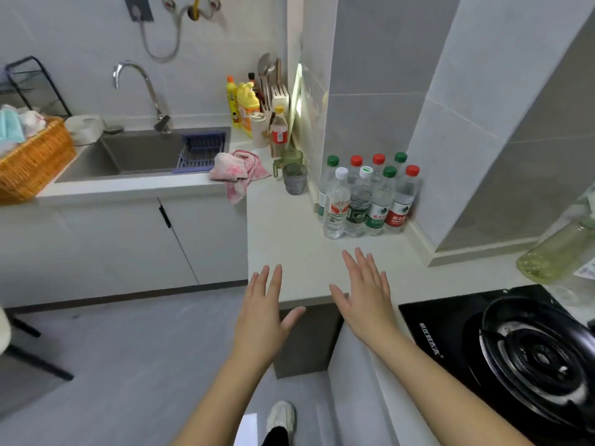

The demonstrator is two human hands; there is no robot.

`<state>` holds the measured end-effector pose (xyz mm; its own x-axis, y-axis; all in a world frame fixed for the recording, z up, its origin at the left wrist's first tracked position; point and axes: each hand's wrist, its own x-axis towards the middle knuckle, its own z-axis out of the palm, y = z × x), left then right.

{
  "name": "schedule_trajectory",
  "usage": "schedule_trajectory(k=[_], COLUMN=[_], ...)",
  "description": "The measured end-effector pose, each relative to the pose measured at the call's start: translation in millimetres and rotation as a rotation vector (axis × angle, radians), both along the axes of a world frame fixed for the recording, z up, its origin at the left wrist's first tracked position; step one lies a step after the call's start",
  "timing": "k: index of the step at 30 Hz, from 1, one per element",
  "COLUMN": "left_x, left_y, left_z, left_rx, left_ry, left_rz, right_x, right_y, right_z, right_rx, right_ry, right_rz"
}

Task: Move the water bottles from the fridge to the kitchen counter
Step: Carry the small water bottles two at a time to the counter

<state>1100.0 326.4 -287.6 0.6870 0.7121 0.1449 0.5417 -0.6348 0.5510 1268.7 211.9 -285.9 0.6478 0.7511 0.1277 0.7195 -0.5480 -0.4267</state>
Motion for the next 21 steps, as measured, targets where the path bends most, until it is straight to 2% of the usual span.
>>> schedule_trajectory(k=[5, 10, 21], left_x=[-70, -151, -387], left_y=[-17, -19, -62], left_z=[20, 34, 41], left_rx=[0.076, 0.223, 0.199], left_ry=[-0.017, 0.062, 0.008], left_rz=[0.124, 0.347, 0.855], right_x=[-51, -116, -353], right_y=[13, 49, 100], right_z=[24, 32, 46], right_rx=[0.031, 0.019, 0.085], right_ry=[-0.059, -0.133, -0.195], right_rz=[0.184, 0.411, 0.935])
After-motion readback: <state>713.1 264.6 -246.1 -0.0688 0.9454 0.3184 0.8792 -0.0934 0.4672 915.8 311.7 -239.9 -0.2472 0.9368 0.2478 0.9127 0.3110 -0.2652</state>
